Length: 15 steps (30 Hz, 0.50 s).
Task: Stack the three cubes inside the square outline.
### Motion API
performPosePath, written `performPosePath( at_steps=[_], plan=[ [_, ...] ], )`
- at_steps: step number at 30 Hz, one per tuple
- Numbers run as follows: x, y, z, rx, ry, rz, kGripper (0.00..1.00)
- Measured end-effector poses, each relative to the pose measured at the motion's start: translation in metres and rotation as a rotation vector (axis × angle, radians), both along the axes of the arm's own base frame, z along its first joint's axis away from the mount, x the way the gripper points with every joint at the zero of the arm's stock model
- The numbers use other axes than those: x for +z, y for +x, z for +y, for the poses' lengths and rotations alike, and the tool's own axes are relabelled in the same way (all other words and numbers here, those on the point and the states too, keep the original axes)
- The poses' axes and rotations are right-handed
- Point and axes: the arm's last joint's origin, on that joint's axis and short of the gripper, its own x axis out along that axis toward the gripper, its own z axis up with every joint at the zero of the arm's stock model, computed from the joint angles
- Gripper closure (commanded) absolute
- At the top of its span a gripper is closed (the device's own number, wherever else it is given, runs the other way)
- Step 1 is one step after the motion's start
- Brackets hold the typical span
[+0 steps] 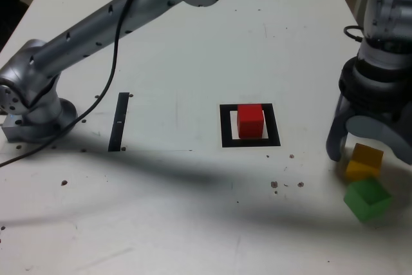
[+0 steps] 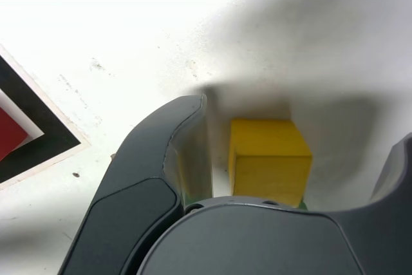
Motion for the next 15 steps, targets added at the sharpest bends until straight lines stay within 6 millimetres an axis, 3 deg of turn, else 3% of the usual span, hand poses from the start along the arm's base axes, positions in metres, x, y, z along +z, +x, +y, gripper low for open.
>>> performPosePath(
  at_steps=[5,12,15],
  plan=[
    [-0.0028,0.0010,-0.0004,0.016,0.000,0.006,0.27],
    [-0.0067,0.0031,-0.0040,0.021,0.017,0.002,0.65],
    [-0.0066,0.0036,-0.0078,0.012,0.022,-0.008,0.73]
  ],
)
